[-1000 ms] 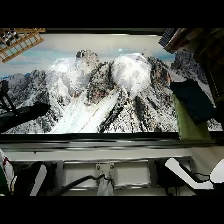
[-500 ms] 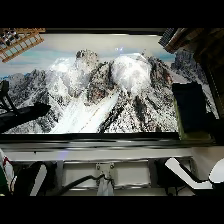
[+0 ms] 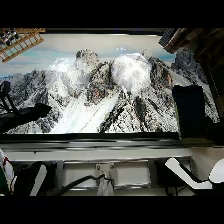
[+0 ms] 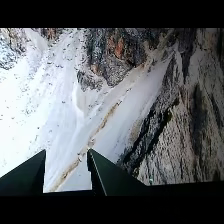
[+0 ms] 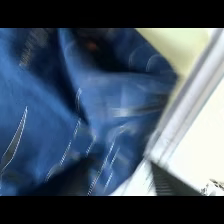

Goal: Fold the clothes and pants, and hang the long-sleeved shirts on hangers.

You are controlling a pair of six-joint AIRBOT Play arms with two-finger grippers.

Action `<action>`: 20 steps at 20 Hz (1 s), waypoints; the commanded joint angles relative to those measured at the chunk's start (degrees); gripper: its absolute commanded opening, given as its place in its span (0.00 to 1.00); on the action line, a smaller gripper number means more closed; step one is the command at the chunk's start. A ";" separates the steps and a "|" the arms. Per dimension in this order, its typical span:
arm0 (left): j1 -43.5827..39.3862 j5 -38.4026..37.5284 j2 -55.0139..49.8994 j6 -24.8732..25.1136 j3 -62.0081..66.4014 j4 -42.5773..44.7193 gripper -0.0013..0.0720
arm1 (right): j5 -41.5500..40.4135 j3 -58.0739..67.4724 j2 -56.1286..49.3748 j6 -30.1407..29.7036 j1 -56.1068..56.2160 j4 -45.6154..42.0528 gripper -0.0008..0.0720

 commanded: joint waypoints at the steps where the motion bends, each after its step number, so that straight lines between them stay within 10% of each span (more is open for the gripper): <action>1: -0.04 -0.31 0.04 0.02 -0.02 0.00 0.39 | 3.23 2.34 0.09 -0.33 -0.02 -0.42 0.82; 12: -2.01 2.67 -2.10 5.42 2.97 -2.19 0.40 | -8.63 19.21 -0.11 -39.76 36.13 25.29 0.78; 20: -2.89 3.69 -2.25 5.40 3.06 -2.38 0.40 | -12.39 19.23 0.00 -40.19 59.89 23.89 0.79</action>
